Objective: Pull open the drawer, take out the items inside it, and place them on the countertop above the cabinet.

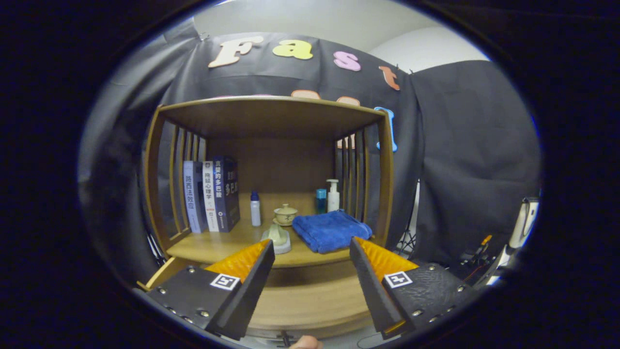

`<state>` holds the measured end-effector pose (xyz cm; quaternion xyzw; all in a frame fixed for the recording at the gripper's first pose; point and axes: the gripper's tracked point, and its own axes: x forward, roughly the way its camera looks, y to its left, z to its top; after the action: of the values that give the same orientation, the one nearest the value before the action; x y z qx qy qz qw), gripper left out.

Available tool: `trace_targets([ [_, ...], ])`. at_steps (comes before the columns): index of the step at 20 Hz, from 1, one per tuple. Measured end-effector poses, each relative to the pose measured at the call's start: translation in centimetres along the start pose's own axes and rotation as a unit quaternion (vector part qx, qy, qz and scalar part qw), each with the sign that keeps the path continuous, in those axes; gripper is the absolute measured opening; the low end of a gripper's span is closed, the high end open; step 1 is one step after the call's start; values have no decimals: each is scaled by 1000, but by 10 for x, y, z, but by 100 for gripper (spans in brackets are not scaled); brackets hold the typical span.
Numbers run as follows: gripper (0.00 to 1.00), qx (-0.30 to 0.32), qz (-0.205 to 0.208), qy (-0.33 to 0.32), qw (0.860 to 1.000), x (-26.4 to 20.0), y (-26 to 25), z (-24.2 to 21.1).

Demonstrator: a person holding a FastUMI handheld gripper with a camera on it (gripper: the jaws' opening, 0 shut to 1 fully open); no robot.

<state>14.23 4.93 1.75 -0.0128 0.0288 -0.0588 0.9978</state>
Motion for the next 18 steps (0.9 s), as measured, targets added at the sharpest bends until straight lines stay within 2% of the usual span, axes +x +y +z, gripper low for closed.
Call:
trace_targets([
  [3, 93, 10, 12, 3, 1000, -21, 5, -18],
  [6, 93, 34, 46, -15, 998, -36, 24, -26],
  [11, 93, 37, 85, -16, 996, -56, 43, -52],
  [18, 93, 55, 101, 29, 993, -62, 48, -105],
])
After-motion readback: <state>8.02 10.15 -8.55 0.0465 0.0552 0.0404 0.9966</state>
